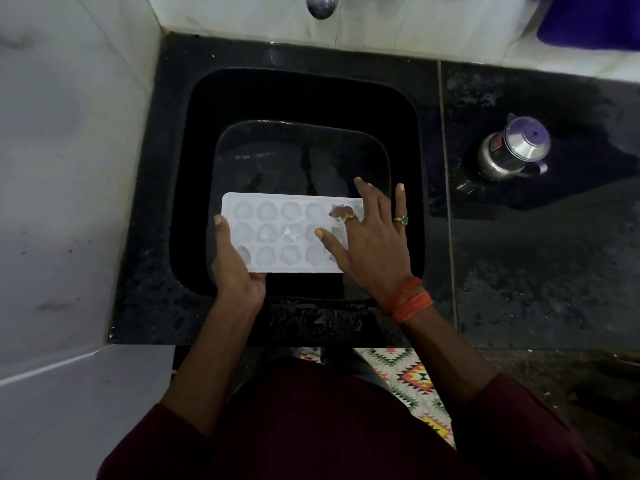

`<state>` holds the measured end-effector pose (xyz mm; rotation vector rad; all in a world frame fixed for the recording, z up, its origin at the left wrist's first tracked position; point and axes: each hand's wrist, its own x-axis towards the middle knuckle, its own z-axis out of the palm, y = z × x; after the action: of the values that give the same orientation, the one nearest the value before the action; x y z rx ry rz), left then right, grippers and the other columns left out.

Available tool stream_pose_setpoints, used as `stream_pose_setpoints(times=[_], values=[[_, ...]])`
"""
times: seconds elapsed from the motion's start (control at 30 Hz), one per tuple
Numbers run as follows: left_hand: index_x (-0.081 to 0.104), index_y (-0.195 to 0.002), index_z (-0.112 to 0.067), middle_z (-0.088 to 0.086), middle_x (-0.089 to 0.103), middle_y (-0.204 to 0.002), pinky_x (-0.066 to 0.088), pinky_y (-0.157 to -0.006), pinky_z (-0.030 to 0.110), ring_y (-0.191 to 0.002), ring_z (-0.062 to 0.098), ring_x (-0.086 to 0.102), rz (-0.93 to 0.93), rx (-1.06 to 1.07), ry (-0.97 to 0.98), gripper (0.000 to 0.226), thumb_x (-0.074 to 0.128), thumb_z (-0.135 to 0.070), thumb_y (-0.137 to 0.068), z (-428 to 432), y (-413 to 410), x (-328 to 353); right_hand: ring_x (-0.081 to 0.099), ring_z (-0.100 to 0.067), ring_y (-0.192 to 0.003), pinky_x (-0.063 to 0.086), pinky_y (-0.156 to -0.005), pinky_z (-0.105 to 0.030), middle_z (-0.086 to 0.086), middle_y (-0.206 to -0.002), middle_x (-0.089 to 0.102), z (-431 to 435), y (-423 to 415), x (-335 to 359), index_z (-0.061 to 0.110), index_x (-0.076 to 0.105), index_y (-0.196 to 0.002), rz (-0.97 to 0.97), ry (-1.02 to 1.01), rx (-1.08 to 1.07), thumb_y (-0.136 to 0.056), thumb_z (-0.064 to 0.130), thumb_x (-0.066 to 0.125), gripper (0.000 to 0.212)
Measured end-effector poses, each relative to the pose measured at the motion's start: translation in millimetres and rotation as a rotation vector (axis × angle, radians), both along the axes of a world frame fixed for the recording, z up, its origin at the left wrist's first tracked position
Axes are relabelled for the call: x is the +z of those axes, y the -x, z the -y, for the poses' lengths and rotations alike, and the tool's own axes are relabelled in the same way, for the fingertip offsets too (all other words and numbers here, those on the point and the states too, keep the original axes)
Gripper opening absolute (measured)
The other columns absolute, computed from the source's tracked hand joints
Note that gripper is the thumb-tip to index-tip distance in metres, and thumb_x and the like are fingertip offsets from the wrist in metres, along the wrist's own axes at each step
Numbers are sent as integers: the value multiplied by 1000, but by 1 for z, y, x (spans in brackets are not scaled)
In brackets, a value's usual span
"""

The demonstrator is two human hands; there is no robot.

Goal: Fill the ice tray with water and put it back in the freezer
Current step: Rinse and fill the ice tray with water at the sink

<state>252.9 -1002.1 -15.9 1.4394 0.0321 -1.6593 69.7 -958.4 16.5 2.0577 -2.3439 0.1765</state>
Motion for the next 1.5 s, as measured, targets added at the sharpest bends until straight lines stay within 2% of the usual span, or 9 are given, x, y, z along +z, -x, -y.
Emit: stream_pose_setpoints(times=[0.37, 0.57, 0.7, 1.2, 1.37, 1.5], values=[[74, -116, -19, 6, 81, -105, 63, -62, 45, -90, 29, 79, -20, -12, -1, 48, 65, -60, -93, -1, -2, -1, 32, -27, -145, -1, -123, -54, -12, -155, 36, 1, 4, 0, 29, 70, -115, -31, -41, 10, -94, 70, 36, 57], [74, -118, -19, 6, 81, -104, 63, -64, 47, -90, 30, 79, 4, 7, -28, 50, 69, -61, -90, -3, -2, -3, 30, -27, -145, -4, -123, -55, -12, -156, 35, 3, 2, 1, 30, 71, -116, -51, -55, 24, -94, 71, 29, 63], [74, -118, -20, 6, 81, -106, 64, -69, 48, -93, 29, 79, -5, -11, -9, 50, 66, -62, -91, -2, -3, -5, 33, -28, -144, 1, -122, -57, -12, -154, 38, 3, 3, 1, 29, 72, -112, -64, -22, 27, -95, 70, 32, 60], [74, -115, -20, 5, 81, -107, 64, -72, 48, -95, 29, 79, 4, 4, -15, 49, 65, -62, -92, -3, -2, -7, 35, -27, -143, 0, -122, -56, -12, -152, 41, 1, 1, 2, 26, 73, -109, -61, 15, 16, -95, 68, 34, 59], [72, -123, -19, 6, 78, -116, 60, -91, 57, -103, 33, 76, 10, 9, -29, 56, 69, -63, -88, -2, -3, -9, 39, -26, -140, -3, -123, -54, -11, -149, 44, 0, 0, 0, 25, 74, -108, -59, 69, 12, -95, 66, 39, 55], [73, -122, -20, 6, 79, -114, 61, -89, 56, -102, 31, 77, 12, 0, -22, 55, 69, -64, -88, -2, -3, -11, 39, -24, -140, 0, -123, -55, -9, -150, 43, 1, 0, -1, 25, 73, -111, -32, 44, 9, -95, 66, 38, 56]])
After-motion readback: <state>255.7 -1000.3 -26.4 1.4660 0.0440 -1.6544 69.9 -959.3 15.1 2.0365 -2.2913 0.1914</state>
